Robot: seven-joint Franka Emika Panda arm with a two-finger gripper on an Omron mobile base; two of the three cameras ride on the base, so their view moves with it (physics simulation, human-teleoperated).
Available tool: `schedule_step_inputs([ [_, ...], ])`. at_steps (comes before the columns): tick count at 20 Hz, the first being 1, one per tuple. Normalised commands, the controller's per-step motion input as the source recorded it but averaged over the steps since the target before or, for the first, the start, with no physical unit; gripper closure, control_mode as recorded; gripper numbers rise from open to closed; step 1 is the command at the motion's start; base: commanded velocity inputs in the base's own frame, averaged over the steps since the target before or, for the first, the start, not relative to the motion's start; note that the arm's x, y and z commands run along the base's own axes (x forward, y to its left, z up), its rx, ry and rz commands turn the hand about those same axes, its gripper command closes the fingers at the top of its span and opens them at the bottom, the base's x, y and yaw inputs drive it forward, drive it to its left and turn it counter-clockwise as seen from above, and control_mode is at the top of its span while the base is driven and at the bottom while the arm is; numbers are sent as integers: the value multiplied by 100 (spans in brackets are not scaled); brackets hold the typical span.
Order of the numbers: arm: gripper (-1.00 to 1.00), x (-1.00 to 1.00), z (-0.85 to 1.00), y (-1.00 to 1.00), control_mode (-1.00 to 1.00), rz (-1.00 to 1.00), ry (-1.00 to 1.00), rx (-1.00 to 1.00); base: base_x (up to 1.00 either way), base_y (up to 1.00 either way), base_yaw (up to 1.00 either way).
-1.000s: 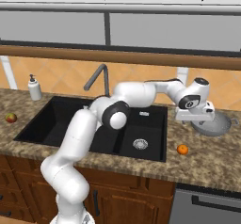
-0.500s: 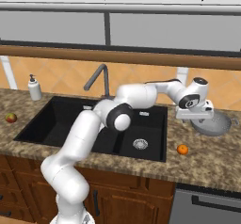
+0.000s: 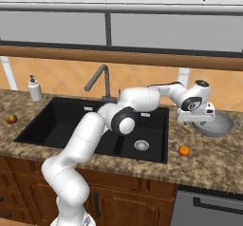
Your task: Put the colander in the sink, put the apple, tangerine in the colander, and turn on the sink faucet and pour water over the colander.
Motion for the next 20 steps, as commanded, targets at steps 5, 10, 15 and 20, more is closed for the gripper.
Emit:
schedule_step_inputs([
  [5, -100, 0, -31, 0, -100, 0, 1, 0, 0, 0, 0],
  [10, 100, 0, -34, 0, -100, 0, 1, 0, 0, 0, 0],
  [15, 100, 0, -1, 0, -100, 0, 0, 0, 0, 0, 0],
  [20, 100, 0, 0, 0, -100, 0, 0, 0, 0, 0, 0],
])
